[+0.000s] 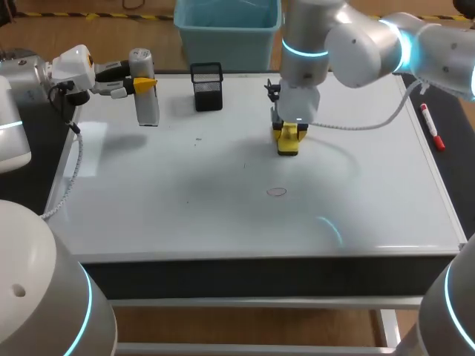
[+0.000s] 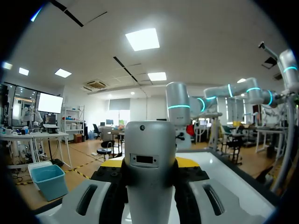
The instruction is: Pick up the inspection probe, press it on each red-marked spot on the whiteboard one by one, put down the probe, pick up the eraser, and wipe off all the red marks.
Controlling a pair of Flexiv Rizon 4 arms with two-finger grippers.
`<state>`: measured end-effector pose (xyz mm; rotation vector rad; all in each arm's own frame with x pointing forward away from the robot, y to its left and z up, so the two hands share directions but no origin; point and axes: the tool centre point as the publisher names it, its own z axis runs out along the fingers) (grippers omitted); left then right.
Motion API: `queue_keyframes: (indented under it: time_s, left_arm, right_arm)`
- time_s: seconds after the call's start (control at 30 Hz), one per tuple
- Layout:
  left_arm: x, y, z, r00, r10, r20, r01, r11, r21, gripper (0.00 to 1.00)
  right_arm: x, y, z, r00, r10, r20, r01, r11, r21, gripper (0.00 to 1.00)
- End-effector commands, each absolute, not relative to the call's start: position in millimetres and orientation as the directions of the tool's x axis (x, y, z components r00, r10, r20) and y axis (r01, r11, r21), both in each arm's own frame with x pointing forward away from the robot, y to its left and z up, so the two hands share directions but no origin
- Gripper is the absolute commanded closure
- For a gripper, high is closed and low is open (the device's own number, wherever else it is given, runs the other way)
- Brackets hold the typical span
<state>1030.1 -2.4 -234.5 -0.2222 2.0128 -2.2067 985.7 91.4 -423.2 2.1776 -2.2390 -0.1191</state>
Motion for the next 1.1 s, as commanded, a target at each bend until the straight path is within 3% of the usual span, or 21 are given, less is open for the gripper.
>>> queue_keyframes:
  time_s: [0.03, 0.4, 1.1]
  left_arm:
    - [1030.0, -2.7, -233.1, -0.978, -0.208, 0.011, 0.008, -0.09, -0.996, 1.0]
    - [1030.0, -2.7, -233.1, -0.978, -0.208, 0.011, 0.008, -0.09, -0.996, 1.0]
    - [1030.0, -2.7, -233.1, -0.978, -0.208, 0.011, 0.008, -0.09, -0.996, 1.0]
  right_arm:
    - [983.5, 75.7, -423.6, -0.04, -0.998, -0.047, -0.998, 0.037, 0.06, 1.0]
    - [987.3, 49.8, -408.5, -0.077, -0.995, -0.06, -0.996, 0.074, 0.046, 1.0]
    - [1007.0, -48.2, -370.8, -0.172, -0.984, -0.037, -0.985, 0.171, 0.023, 1.0]
